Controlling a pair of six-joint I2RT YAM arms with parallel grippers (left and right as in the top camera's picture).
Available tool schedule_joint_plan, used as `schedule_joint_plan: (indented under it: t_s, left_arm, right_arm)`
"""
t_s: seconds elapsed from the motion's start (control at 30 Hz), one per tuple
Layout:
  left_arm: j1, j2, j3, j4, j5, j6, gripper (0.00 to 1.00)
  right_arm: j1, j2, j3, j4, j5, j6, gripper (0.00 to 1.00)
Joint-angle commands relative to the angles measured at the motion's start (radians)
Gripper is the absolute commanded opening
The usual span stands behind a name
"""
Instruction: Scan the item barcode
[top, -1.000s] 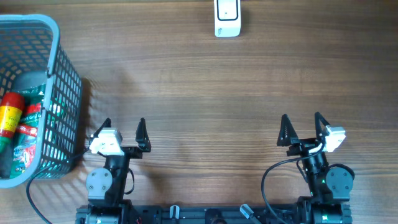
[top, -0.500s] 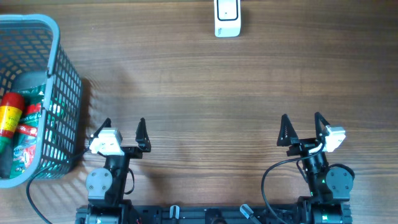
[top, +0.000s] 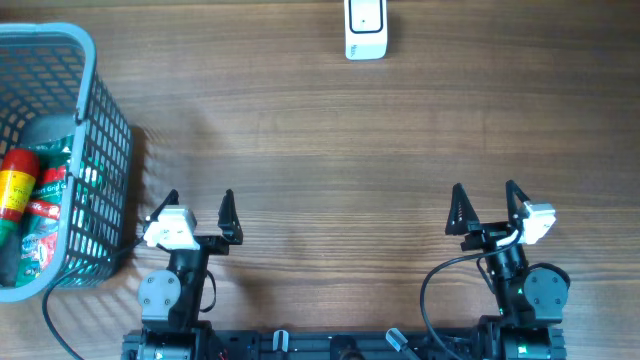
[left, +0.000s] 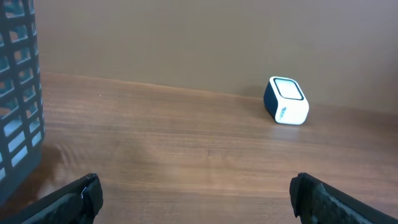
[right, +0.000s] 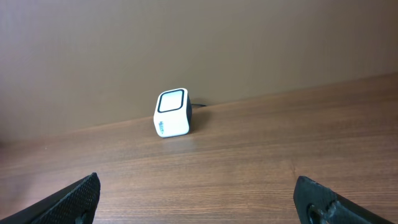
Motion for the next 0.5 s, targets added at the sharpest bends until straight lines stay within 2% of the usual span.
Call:
schedule_joint_plan:
  t_s: [0.0,0.23,0.47]
  left_arm:
    - [-0.001,-0.007,-0.012,0.007,0.026,0.016,1.0]
    - [-0.001,-0.007,0.054,-0.013,0.078,0.016,1.0]
    - [-0.001,0.082,0.313,-0.21,0.077,0.016,1.0]
  right_arm:
    - [0.008,0.005,-0.001,0.005,0.014,0.013,1.0]
    - [0.008,0.005,-0.001,0.005,0.014,0.013,1.0]
    - [0.008,0.005,-0.001,0.005,0.014,0.013,1.0]
